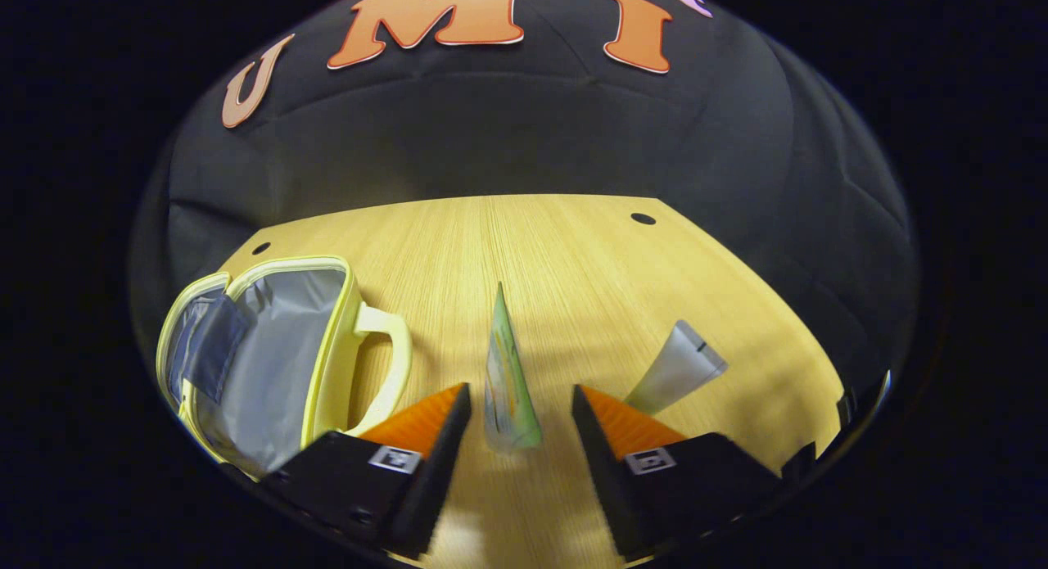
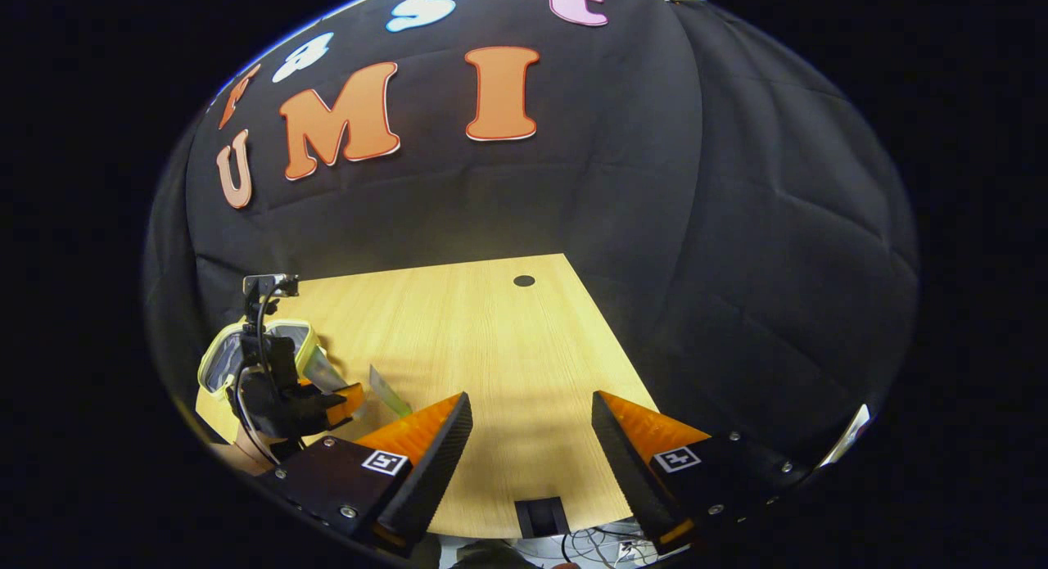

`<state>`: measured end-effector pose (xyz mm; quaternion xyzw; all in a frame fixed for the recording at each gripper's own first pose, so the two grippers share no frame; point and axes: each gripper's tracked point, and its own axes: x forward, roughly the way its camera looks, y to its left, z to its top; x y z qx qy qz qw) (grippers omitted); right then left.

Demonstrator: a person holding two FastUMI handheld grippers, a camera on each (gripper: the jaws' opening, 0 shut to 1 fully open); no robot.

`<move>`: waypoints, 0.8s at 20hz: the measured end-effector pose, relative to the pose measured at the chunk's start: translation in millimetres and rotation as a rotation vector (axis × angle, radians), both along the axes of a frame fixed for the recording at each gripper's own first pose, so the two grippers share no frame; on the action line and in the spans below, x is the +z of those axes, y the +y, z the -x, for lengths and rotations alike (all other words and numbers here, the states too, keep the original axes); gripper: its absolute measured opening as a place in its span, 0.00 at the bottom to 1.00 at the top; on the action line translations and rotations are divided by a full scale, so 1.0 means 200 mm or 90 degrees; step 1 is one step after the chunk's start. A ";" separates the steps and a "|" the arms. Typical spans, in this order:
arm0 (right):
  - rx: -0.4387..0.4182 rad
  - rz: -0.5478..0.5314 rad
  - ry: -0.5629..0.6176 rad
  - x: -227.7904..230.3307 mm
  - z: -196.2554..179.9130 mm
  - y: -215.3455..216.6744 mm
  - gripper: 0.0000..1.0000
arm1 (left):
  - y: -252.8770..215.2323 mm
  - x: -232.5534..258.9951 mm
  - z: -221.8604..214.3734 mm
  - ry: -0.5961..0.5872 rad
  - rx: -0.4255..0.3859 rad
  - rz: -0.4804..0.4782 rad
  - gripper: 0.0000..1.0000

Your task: First open the suitcase, pack the skin care products into it, and then close the suitcase.

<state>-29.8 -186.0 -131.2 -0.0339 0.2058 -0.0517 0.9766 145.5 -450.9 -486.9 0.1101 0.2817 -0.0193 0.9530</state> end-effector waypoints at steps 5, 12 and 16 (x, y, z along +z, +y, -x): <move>0.005 -0.005 0.000 0.00 -0.02 0.05 0.94 | -0.03 0.03 0.02 0.007 -0.056 -0.031 0.40; 0.052 -0.035 -0.023 0.01 -0.13 0.32 0.94 | -0.02 0.39 0.19 -0.012 -0.117 0.013 0.30; 0.110 -0.022 -0.004 -0.10 -0.23 0.57 0.93 | 0.11 0.58 0.24 -0.011 -0.109 0.073 0.30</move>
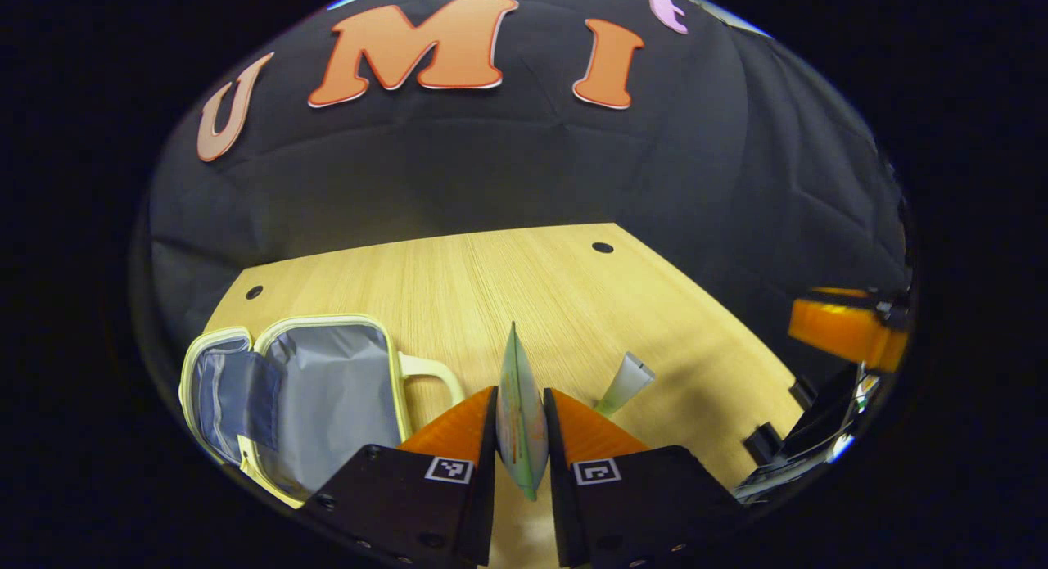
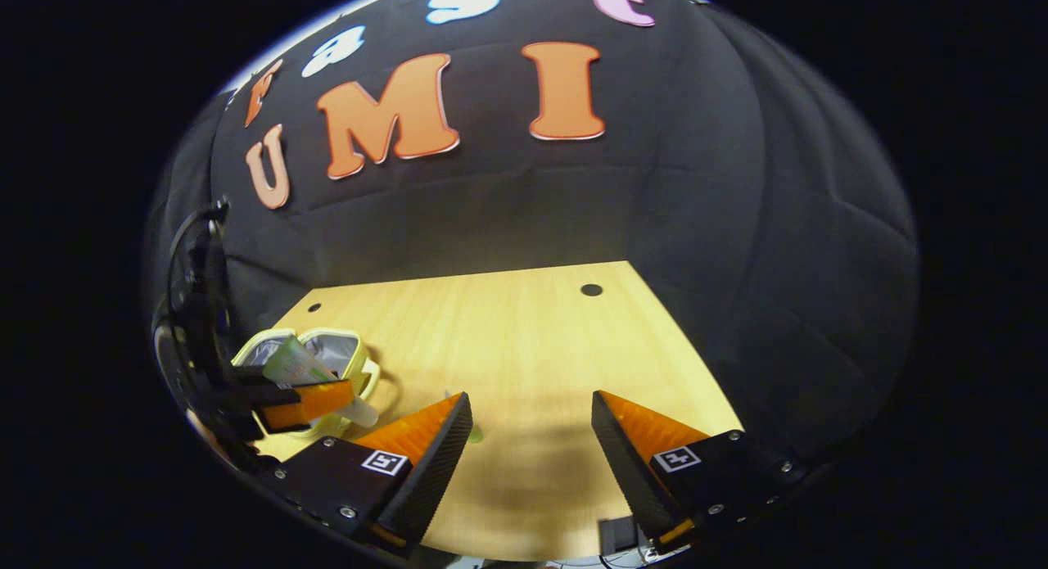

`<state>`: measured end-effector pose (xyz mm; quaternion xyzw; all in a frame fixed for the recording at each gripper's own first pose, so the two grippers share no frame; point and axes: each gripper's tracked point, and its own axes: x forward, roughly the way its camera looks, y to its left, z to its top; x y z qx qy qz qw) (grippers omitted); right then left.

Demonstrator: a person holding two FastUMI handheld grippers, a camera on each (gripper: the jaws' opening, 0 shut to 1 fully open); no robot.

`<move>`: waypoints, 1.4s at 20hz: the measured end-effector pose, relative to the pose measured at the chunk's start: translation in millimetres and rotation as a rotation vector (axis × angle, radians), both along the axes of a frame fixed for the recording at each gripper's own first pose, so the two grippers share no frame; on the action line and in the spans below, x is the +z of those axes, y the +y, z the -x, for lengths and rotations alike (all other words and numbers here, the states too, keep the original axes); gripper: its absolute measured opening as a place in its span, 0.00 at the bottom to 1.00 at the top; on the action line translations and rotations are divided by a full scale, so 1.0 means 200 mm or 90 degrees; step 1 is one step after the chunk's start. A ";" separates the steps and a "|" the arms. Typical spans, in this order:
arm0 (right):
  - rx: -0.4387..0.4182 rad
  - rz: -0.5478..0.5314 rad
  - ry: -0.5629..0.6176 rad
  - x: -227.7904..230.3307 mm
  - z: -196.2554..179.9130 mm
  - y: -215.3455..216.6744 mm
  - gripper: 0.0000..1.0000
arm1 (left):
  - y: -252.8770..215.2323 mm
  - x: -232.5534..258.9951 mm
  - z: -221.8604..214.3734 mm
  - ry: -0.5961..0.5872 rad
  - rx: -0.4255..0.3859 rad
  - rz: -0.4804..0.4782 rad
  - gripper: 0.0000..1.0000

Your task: First open the suitcase, pack the skin care products into it, and then close the suitcase.

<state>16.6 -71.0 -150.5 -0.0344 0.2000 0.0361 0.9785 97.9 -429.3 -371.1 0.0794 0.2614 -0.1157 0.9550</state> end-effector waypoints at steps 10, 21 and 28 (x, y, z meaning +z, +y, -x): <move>0.110 0.100 0.154 -0.62 -0.21 0.36 0.94 | 0.53 0.18 0.11 0.034 0.057 0.043 0.30; 0.079 0.161 0.212 -0.86 -0.32 0.35 0.36 | 0.82 0.13 0.21 0.086 0.088 0.060 0.30; 0.094 0.142 0.229 -0.70 -0.18 0.47 0.31 | 0.93 0.13 0.18 0.153 0.061 0.038 0.30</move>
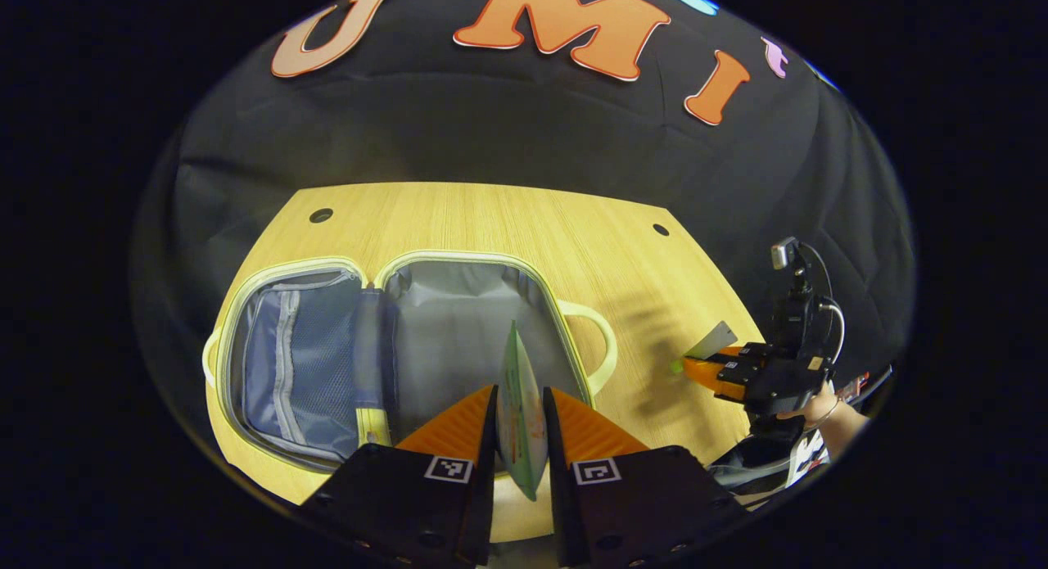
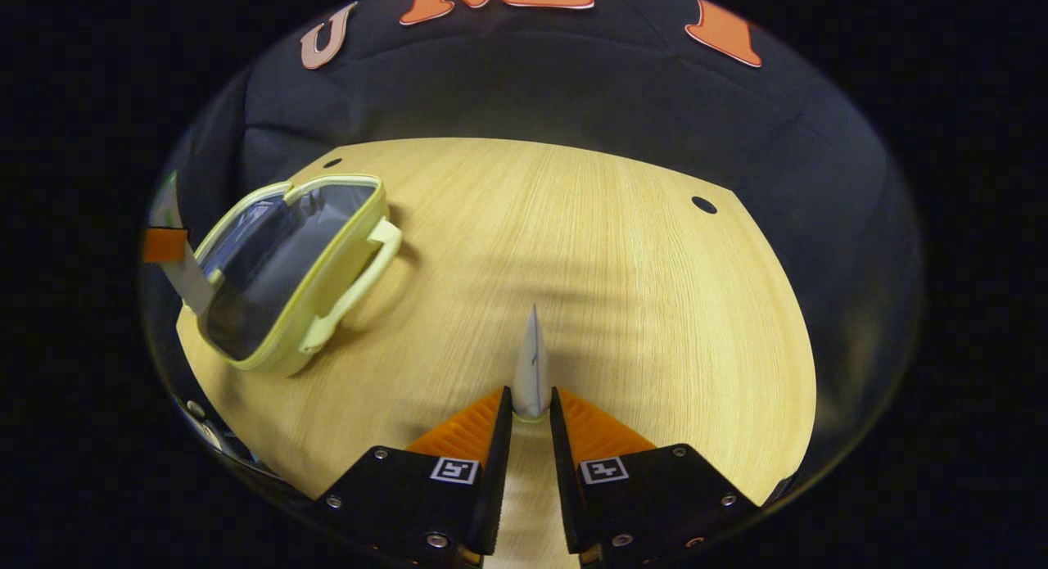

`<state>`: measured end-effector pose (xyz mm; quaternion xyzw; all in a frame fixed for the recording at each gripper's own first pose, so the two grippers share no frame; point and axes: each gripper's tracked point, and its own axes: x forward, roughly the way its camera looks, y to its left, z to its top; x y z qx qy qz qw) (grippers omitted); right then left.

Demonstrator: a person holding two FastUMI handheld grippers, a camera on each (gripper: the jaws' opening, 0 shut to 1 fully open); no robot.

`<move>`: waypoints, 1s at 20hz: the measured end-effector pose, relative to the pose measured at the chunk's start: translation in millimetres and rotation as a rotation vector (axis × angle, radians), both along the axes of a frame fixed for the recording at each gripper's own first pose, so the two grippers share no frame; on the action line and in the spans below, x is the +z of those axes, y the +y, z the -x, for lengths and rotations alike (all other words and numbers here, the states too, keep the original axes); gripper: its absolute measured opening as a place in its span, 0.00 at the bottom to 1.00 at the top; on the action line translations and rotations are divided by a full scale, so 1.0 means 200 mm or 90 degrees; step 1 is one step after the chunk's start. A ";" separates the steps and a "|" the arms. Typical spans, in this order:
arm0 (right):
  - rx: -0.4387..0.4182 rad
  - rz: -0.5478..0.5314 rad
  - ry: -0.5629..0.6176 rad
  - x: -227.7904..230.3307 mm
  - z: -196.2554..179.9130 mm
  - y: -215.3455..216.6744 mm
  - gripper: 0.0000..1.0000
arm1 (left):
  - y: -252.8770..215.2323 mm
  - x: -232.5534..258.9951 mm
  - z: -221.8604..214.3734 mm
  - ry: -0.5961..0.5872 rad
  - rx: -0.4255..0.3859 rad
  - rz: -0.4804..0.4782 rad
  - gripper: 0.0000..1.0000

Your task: First open the suitcase, pack the skin care products into it, and then close the suitcase.

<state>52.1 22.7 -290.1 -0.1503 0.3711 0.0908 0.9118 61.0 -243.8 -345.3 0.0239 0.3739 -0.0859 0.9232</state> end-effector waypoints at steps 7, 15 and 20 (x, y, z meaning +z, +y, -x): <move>0.032 -0.131 0.038 0.30 0.15 0.41 0.31 | 0.15 -0.09 -0.08 0.117 -0.057 -0.033 0.30; 0.077 -0.189 0.173 0.25 0.19 0.86 0.31 | 0.23 -0.33 -0.20 0.248 -0.078 -0.045 0.30; 0.077 -0.188 0.232 0.13 0.16 0.98 0.31 | 0.28 -0.43 -0.26 0.258 -0.080 -0.101 0.30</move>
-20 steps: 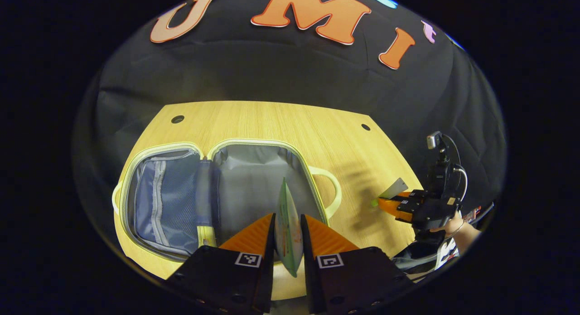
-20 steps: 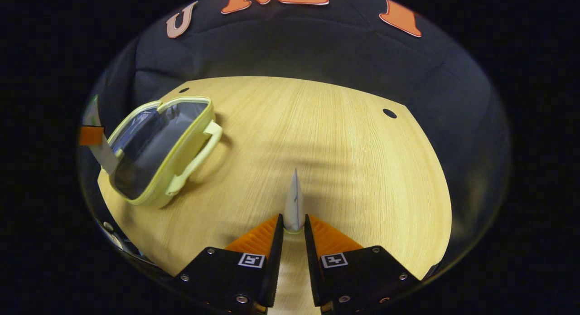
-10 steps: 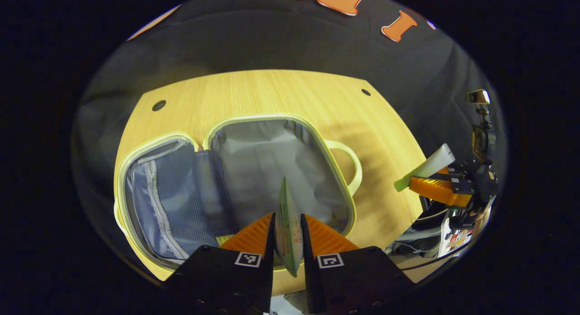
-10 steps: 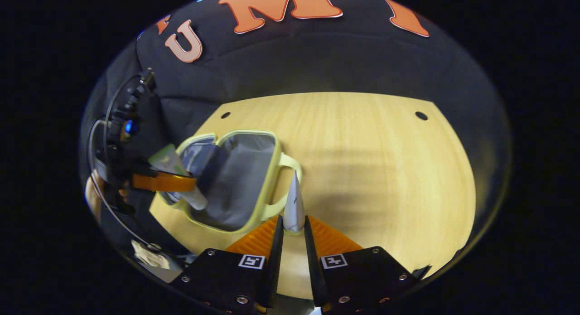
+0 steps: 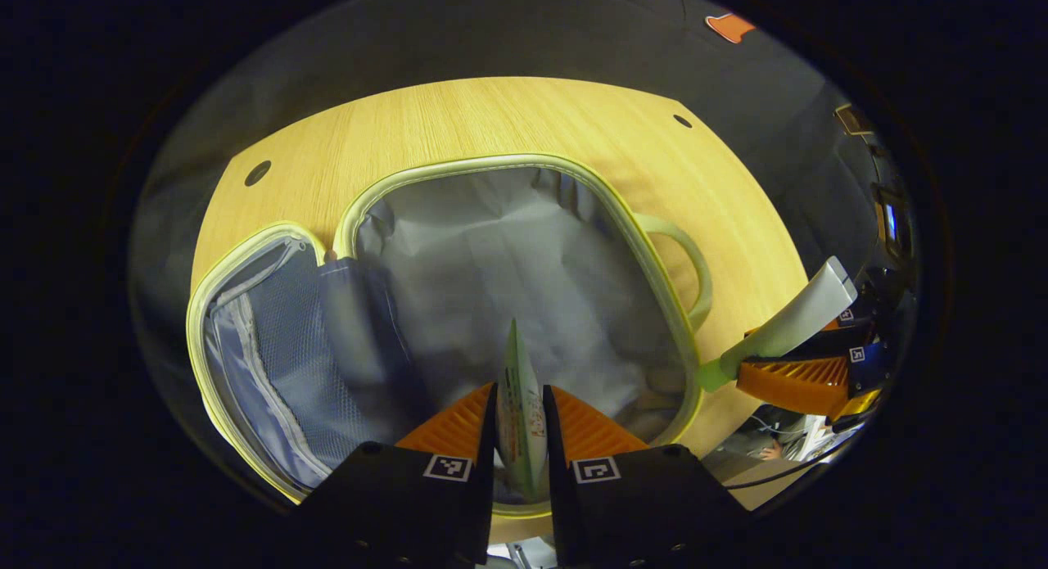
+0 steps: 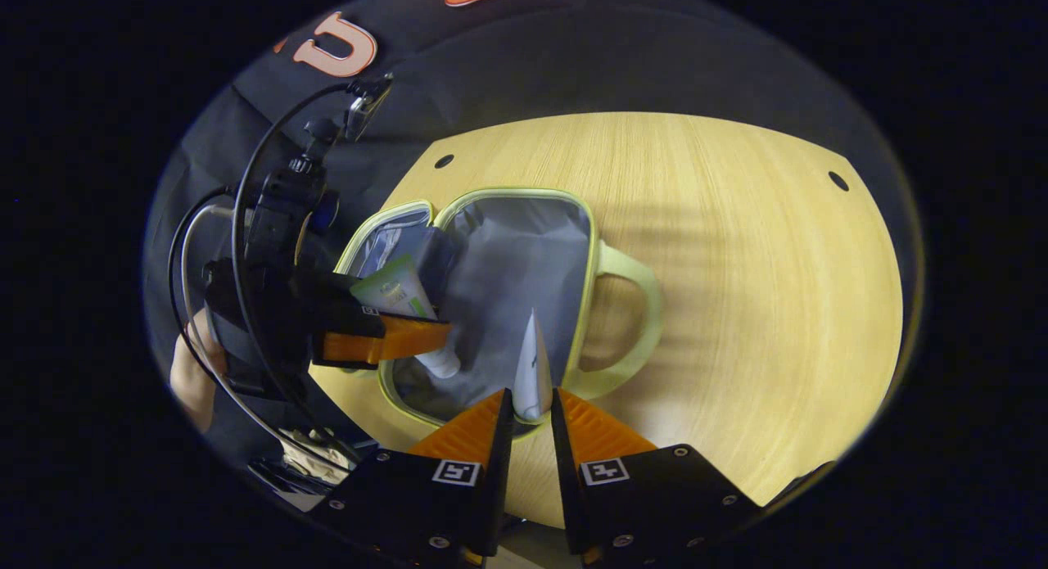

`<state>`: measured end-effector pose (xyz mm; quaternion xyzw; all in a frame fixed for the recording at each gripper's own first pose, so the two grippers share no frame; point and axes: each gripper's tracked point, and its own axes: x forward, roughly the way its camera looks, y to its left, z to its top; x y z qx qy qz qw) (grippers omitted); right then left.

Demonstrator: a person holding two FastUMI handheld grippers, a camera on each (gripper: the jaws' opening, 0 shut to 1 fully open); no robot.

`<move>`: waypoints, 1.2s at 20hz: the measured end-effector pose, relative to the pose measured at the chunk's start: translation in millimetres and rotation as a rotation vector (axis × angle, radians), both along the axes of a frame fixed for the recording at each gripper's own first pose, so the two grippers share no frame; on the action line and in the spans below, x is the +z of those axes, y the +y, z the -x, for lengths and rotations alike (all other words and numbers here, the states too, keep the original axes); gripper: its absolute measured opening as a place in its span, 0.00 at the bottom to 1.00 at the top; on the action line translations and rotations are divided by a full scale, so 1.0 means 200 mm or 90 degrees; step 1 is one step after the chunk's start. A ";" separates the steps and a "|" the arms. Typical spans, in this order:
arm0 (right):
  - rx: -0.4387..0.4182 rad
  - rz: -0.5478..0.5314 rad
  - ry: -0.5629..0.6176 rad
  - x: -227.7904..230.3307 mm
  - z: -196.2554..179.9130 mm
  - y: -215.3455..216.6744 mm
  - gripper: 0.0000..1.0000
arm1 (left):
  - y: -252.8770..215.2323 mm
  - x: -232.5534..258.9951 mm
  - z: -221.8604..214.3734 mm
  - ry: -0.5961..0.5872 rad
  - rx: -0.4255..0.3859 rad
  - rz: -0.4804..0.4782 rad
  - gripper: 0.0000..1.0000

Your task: First open the suitcase, pack the skin care products into it, and then close the suitcase.

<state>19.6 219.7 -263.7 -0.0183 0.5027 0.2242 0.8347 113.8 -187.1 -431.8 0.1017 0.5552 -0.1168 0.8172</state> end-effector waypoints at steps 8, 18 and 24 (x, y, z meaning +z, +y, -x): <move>-0.010 0.006 -0.002 -0.01 -0.07 0.02 0.31 | 0.05 0.10 -0.06 -0.068 0.011 -0.012 0.97; 0.030 0.028 0.005 -0.05 -0.11 0.22 0.31 | 0.27 0.53 0.12 -0.178 0.106 0.047 0.98; 0.027 0.051 0.032 -0.18 -0.12 0.29 0.31 | 0.67 0.72 0.30 -0.201 0.210 0.044 0.98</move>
